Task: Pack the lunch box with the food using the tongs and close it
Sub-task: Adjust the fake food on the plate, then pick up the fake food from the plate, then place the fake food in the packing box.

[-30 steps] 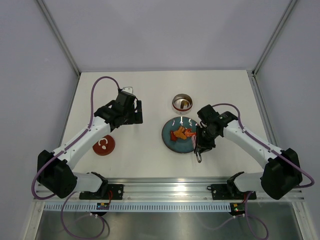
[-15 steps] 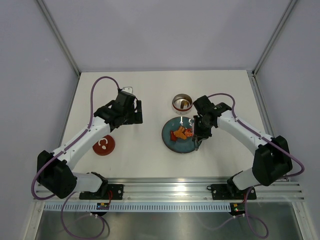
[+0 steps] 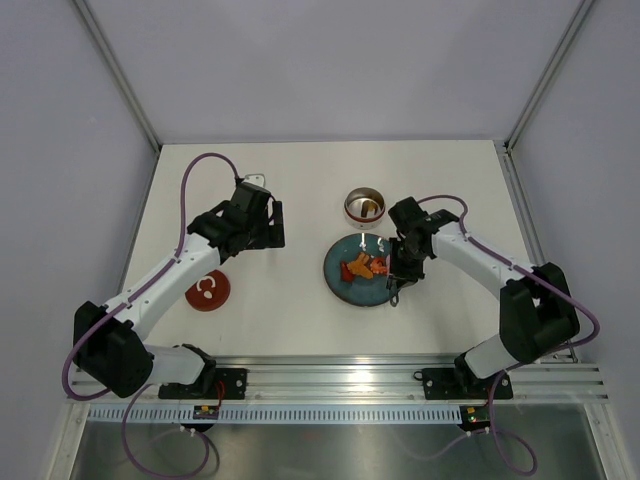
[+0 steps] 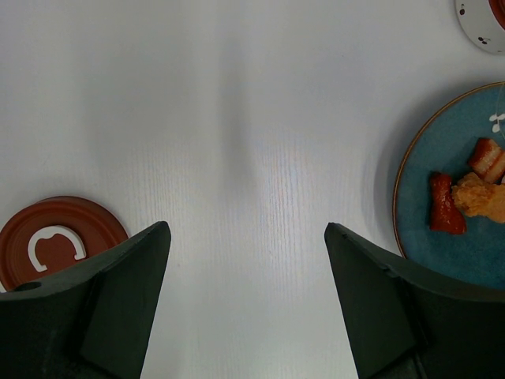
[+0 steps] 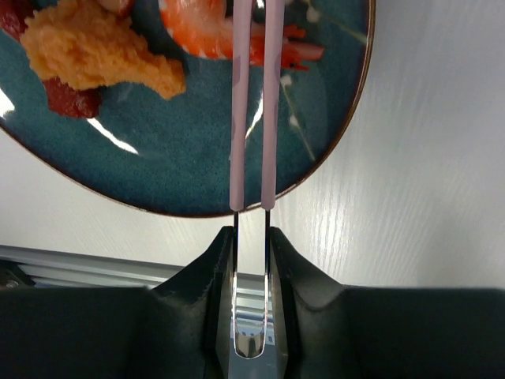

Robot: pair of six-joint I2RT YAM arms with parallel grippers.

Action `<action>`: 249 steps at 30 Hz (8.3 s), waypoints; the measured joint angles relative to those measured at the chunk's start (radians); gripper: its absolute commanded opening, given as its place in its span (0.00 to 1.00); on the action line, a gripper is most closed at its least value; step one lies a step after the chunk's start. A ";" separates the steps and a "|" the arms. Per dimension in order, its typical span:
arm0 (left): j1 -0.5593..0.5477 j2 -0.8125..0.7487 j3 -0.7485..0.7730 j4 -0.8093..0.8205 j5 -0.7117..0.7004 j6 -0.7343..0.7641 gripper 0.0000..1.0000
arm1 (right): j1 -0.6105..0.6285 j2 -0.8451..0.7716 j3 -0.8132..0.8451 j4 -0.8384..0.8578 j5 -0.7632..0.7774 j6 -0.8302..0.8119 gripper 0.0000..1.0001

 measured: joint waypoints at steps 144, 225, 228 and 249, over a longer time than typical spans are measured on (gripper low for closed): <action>0.000 0.000 -0.032 0.023 0.033 0.003 0.84 | 0.256 -0.026 0.080 -0.277 0.146 -0.025 0.32; 0.000 0.013 -0.032 0.022 0.018 -0.001 0.84 | 0.235 0.037 0.346 -0.310 0.240 -0.110 0.00; 0.000 0.013 -0.032 0.022 0.014 -0.001 0.84 | 0.187 0.068 0.410 -0.302 0.241 -0.135 0.00; 0.000 -0.006 -0.032 0.004 -0.016 -0.001 0.85 | 0.019 0.515 0.794 -0.198 0.143 -0.257 0.05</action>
